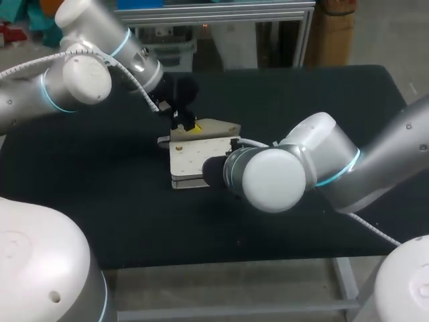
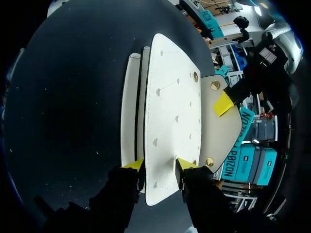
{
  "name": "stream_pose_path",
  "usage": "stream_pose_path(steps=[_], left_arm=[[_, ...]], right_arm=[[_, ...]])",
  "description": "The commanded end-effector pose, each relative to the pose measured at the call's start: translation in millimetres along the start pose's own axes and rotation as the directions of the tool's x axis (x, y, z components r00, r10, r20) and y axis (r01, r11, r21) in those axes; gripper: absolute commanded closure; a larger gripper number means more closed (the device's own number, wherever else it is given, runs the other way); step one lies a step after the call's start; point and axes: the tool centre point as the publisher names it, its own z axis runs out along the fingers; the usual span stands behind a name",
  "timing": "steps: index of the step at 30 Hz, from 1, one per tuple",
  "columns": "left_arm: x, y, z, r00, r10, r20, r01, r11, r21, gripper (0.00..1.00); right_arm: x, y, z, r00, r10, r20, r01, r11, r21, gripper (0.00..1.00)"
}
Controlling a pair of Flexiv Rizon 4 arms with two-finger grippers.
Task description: Pick up the bag, open it, inspect its contents, close it, and place it on the opposite side
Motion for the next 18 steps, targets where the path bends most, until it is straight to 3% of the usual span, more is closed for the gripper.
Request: stream_pose_path(steps=[1, 11, 14, 15, 16, 18], left_arm=[[-0.4, 0, 0, 1.0, 0.0, 0.0, 0.0, 1.0, -0.001, 1.0], [2.4, 2, 2, 0.998, 0.054, -0.039, -0.054, 0.999, -0.005, 1.0], [3.7, 4, 2, 0.996, 0.082, -0.043, -0.082, 0.997, -0.006, 1.0], [4.3, 4, 2, 0.996, 0.079, -0.042, -0.079, 0.997, -0.008, 1.0], [4.9, 4, 2, 0.996, 0.085, -0.041, -0.086, 0.996, -0.007, 1.0], [7.3, 4, 0, 0.993, 0.11, -0.035, -0.11, 0.994, 0.0, 1.0]], right_arm=[[3.3, 1.3, -4, 1.0, -0.004, 0.022, 0.004, 1.0, 0.001, 0.6], [4.4, 3.9, 14, 1.0, -0.027, 0.011, 0.027, 1.0, -0.003, 0.64], [3.5, 3.8, 17, 0.999, -0.032, 0.017, 0.033, 0.999, -0.005, 0.75], [3.1, 3.6, 17, 0.999, -0.032, 0.018, 0.032, 0.999, -0.005, 0.84], [2.7, 3.4, 17, 0.999, -0.032, 0.019, 0.032, 0.999, -0.005, 1.0], [2.1, 3.2, 17, 0.999, -0.03, 0.019, 0.03, 1.0, -0.004, 1.0]])
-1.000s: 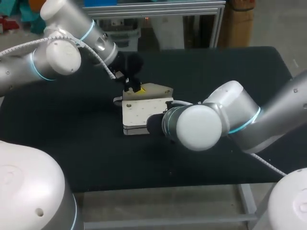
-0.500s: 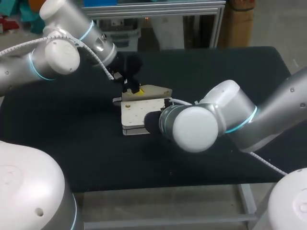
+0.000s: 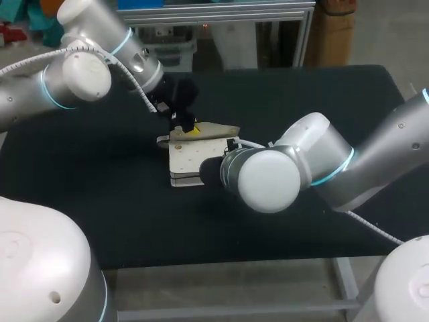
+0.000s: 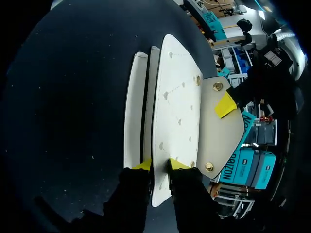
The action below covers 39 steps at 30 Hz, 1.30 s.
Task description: Pick up the bag, open it, inspect its contents, close it, and place it on the opposite side
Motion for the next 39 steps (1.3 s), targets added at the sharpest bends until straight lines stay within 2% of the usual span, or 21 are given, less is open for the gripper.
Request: stream_pose_path(steps=[1, 13, 19, 26, 32, 34, 35, 36, 39], left_arm=[[4.5, 0, 0, 0.999, 0.037, 0.005, -0.037, 0.999, 0.006, 1.0], [23.2, 6, 26, 0.987, 0.158, -0.027, -0.16, 0.983, -0.095, 1.0], [29.2, 8, 34, 0.981, 0.194, 0.006, -0.19, 0.967, -0.172, 1.0], [34.6, 19, 38, 0.966, 0.259, 0.01, -0.252, 0.948, -0.194, 1.0], [38.1, 25, 34, 0.955, 0.297, 0.015, -0.291, 0.942, -0.168, 1.0], [40.9, 26, 36, 0.949, 0.316, -0.005, -0.313, 0.938, -0.149, 1.0], [42.5, 26, 37, 0.947, 0.321, -0.008, -0.319, 0.936, -0.146, 0.86], [44.8, 25, 39, 0.945, 0.327, -0.012, -0.325, 0.934, -0.146, 0.67], [48.9, 26, 36, 0.94, 0.341, 0.011, -0.337, 0.934, -0.114, 0.66]], right_arm=[[2.7, -0.4, 6, 1.0, 0.001, 0.013, -0.001, 1.0, -0.004, 1.0], [4.4, -2.2, 4, 1.0, 0.017, 0.005, -0.017, 1.0, 0.003, 1.0], [4.4, -1.7, 4, 1.0, 0.019, 0.004, -0.019, 1.0, 0.0, 1.0], [4.7, -2.0, 3, 1.0, 0.02, 0.002, -0.02, 1.0, 0.001, 1.0], [4.7, -2.2, 3, 1.0, 0.02, -0.002, -0.02, 1.0, 0.004, 0.85], [4.4, -1.7, 4, 1.0, 0.02, -0.004, -0.02, 1.0, 0.005, 0.84], [4.4, -1.2, 4, 1.0, 0.02, -0.005, -0.02, 1.0, 0.005, 0.82], [4.5, -0.8, 5, 1.0, 0.02, -0.007, -0.02, 1.0, 0.005, 0.81], [4.7, 0.3, 5, 1.0, 0.021, -0.01, -0.021, 1.0, 0.006, 0.8]])
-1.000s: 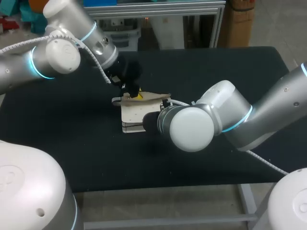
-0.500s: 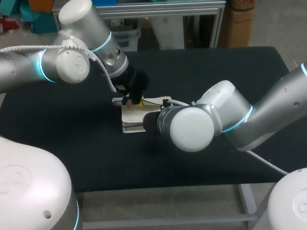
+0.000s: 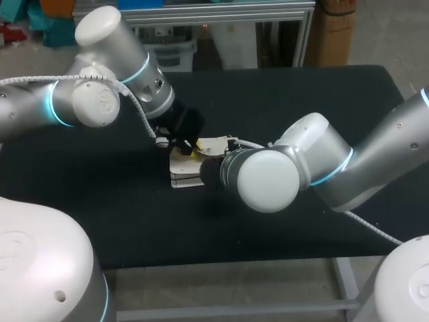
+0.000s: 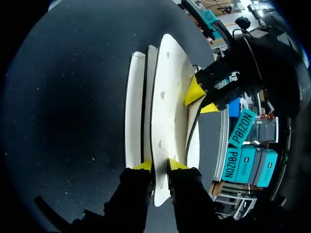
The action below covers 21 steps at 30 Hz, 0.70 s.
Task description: Pick up the bag, open it, inspect its contents, close it, and place it on the opposite side
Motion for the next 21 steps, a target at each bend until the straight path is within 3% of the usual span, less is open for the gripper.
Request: stream_pose_path(steps=[1, 2, 5, 7, 9, 13, 21], left_arm=[[11.2, 4, 5, 0.999, 0.014, 0.042, -0.016, 0.999, 0.047, 0.64], [12.3, 4, 3, 0.998, 0.016, 0.056, -0.019, 0.998, 0.053, 0.6], [14.2, 2, -2, 0.996, 0.024, 0.089, -0.031, 0.997, 0.07, 0.62], [14.4, 0, -7, 0.994, 0.033, 0.105, -0.042, 0.995, 0.087, 0.66], [15.1, -1, -12, 0.991, 0.042, 0.126, -0.055, 0.994, 0.098, 0.79], [13.2, -2, -19, 0.984, 0.05, 0.171, -0.07, 0.991, 0.117, 0.78], [12.4, -1, -18, 0.972, 0.079, 0.22, -0.115, 0.981, 0.157, 0.64]], right_arm=[[0.8, 1.7, 3, 1.0, 0.0, -0.001, 0.0, 1.0, 0.003, 0.8], [0.8, 1.9, 3, 1.0, 0.0, -0.002, 0.0, 1.0, 0.003, 0.8], [0.9, 2.3, 2, 1.0, -0.001, -0.003, 0.002, 1.0, 0.005, 0.8], [1.0, 2.5, 2, 1.0, -0.002, -0.004, 0.002, 1.0, 0.008, 0.81], [1.1, 2.7, 2, 1.0, -0.002, -0.004, 0.002, 1.0, 0.009, 0.8], [1.3, 3.0, 1, 1.0, -0.002, -0.004, 0.002, 1.0, 0.01, 0.81], [1.8, 3.3, 1, 1.0, 0.001, -0.01, -0.001, 1.0, 0.012, 0.82]])
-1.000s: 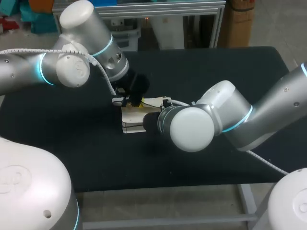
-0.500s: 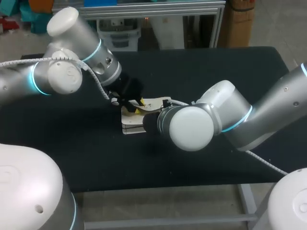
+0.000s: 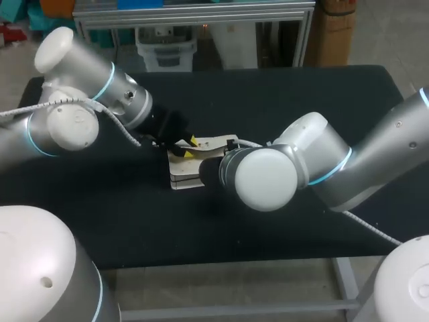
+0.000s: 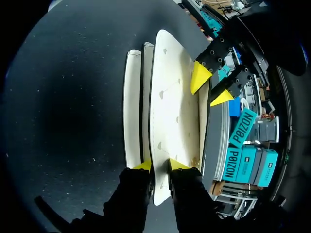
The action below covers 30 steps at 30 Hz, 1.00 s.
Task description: Pick up the bag, open it, inspect its contents, close it, and place it on the opposite side
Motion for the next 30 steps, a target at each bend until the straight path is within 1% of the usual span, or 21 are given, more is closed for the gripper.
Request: stream_pose_path(steps=[1, 2, 3, 4, 9, 15, 16, 17, 18, 21, 22, 25, 28, 30], left_arm=[[7.9, 5, 3, 0.999, 0.015, 0.045, -0.016, 0.999, 0.03, 0.63], [8.3, 5, 3, 0.999, 0.015, 0.045, -0.017, 0.999, 0.031, 0.64], [8.7, 5, 3, 0.999, 0.018, 0.044, -0.02, 0.999, 0.033, 0.75], [9.3, 5, 4, 0.999, 0.025, 0.04, -0.026, 0.999, 0.03, 1.0], [10.9, 8, 9, 0.999, 0.047, -0.014, -0.047, 0.999, -0.016, 1.0], [14.8, 9, 9, 0.995, 0.074, -0.06, -0.075, 0.997, -0.015, 1.0], [15.7, 9, 9, 0.993, 0.086, -0.079, -0.086, 0.996, 0.002, 0.87], [16.8, 10, 8, 0.991, 0.096, -0.092, -0.095, 0.995, 0.015, 0.62], [17.5, 10, 7, 0.991, 0.094, -0.091, -0.092, 0.996, 0.022, 0.53], [17.5, 12, 3, 0.991, 0.091, -0.095, -0.088, 0.995, 0.043, 0.5], [17.7, 12, 0, 0.99, 0.1, -0.095, -0.094, 0.994, 0.06, 0.5], [18.5, 10, -9, 0.989, 0.119, -0.087, -0.109, 0.988, 0.109, 0.52], [18.3, 8, -14, 0.989, 0.127, -0.073, -0.117, 0.985, 0.123, 0.52], [15.3, 5, -17, 0.991, 0.126, -0.053, -0.118, 0.984, 0.133, 0.55]], right_arm=[[1.4, 2.2, 2, 1.0, 0.0, -0.003, 0.0, 1.0, 0.006, 0.82], [1.5, 2.2, 2, 1.0, 0.0, -0.003, 0.0, 1.0, 0.007, 0.82], [1.5, 2.2, 2, 1.0, 0.0, -0.004, 0.0, 1.0, 0.007, 0.82], [1.5, 2.2, 2, 1.0, 0.0, -0.004, 0.0, 1.0, 0.007, 0.83], [1.6, 2.2, 2, 1.0, 0.001, -0.006, -0.001, 1.0, 0.009, 0.83], [2.0, 2.8, 3, 1.0, 0.005, -0.01, -0.004, 1.0, 0.01, 0.81], [2.0, 2.8, 3, 1.0, 0.006, -0.011, -0.006, 1.0, 0.01, 0.8], [2.0, 2.9, 3, 1.0, 0.008, -0.012, -0.008, 1.0, 0.01, 0.79], [2.0, 2.9, 3, 1.0, 0.009, -0.012, -0.009, 1.0, 0.009, 0.78], [2.0, 3.0, 3, 1.0, 0.01, -0.012, -0.01, 1.0, 0.01, 0.77], [2.0, 3.0, 3, 1.0, 0.011, -0.012, -0.01, 1.0, 0.011, 0.77], [1.9, 3.1, 2, 1.0, 0.011, -0.011, -0.011, 1.0, 0.012, 0.76], [1.9, 3.0, 2, 1.0, 0.012, -0.01, -0.012, 1.0, 0.013, 0.76], [1.7, 2.9, 1, 1.0, 0.012, -0.008, -0.012, 1.0, 0.013, 0.76]])
